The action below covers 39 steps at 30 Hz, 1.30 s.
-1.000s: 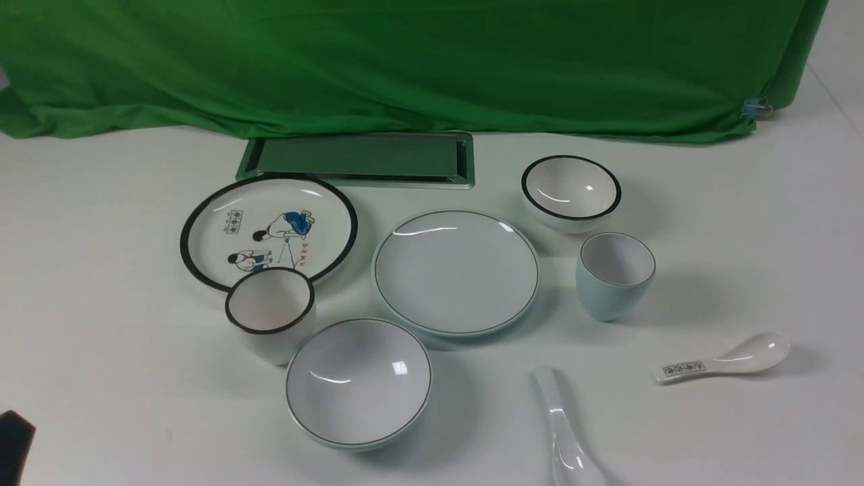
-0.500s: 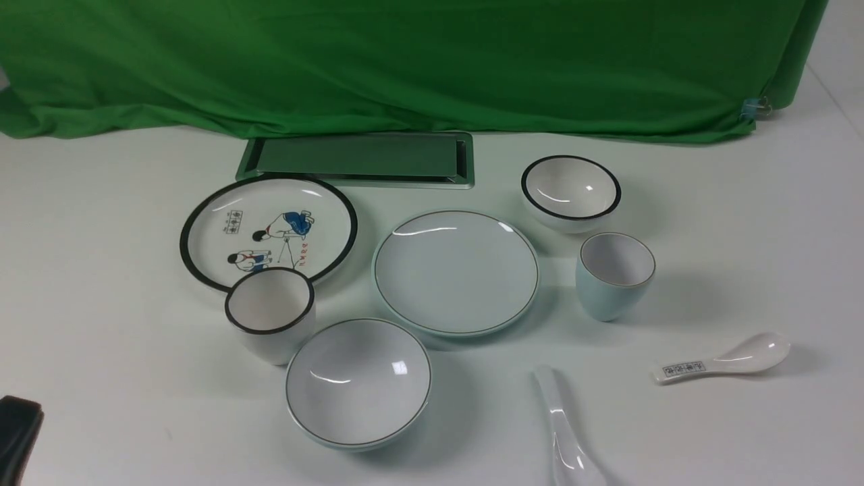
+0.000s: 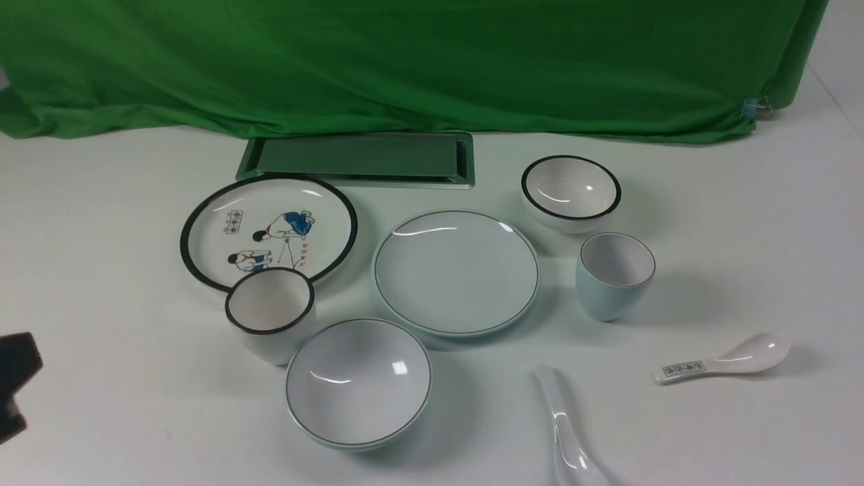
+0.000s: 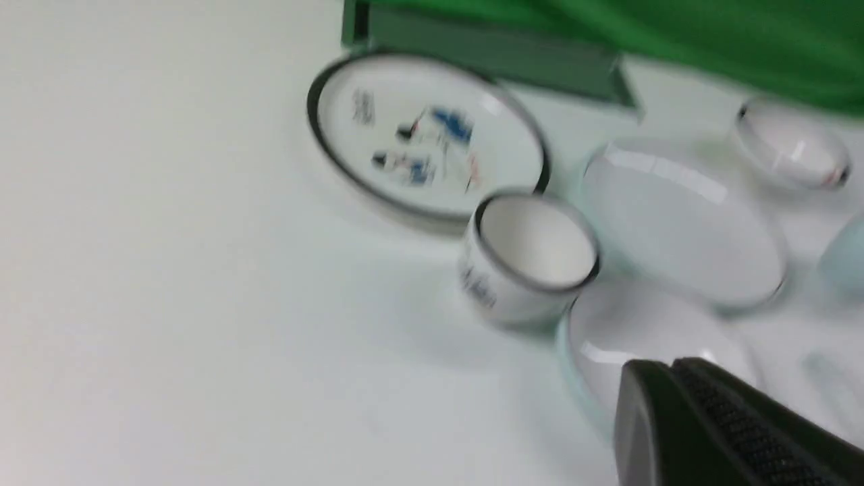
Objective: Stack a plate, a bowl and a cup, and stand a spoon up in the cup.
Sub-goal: Use the left arm to grab a blue rice bowl
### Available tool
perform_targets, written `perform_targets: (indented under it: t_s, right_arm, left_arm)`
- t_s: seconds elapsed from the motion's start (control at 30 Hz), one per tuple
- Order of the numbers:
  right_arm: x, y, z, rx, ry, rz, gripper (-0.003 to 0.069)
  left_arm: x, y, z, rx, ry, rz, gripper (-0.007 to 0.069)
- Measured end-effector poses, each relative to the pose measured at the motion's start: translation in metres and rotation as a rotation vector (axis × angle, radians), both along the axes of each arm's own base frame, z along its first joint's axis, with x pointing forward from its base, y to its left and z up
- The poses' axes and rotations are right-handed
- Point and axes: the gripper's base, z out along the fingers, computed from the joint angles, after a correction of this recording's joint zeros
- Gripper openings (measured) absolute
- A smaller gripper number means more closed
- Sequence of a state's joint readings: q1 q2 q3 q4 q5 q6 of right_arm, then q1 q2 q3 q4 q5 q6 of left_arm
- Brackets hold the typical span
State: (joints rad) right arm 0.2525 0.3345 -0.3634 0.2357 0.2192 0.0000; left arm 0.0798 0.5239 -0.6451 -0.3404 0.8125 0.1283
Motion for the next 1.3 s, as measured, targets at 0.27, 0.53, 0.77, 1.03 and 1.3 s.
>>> perform_targets:
  t_s: [0.27, 0.53, 0.77, 1.03, 1.3]
  right_arm:
    - [0.059, 0.026, 0.033, -0.441, 0.406, 0.254, 0.0013]
    - [0.088, 0.043, 0.01, -0.534, 0.666, 0.386, 0.0018]
    - [0.084, 0.057, 0.009, -0.562, 0.647, 0.461, 0.0029]
    - [0.084, 0.058, 0.01, -0.564, 0.638, 0.466, 0.0039]
    - [0.086, 0.058, 0.011, -0.559, 0.613, 0.458, 0.005]
  left_arm:
    - [0.054, -0.032, -0.026, 0.206, 0.402, -0.36, -0.0013]
    - [0.096, -0.084, -0.081, 0.265, 0.615, -0.36, 0.0201]
    - [0.135, -0.102, -0.114, 0.125, 0.574, -0.208, 0.0459]
    - [0.16, -0.098, -0.136, 0.053, 0.555, -0.101, 0.0471]
    - [0.166, -0.102, -0.154, 0.031, 0.59, -0.077, 0.0127]
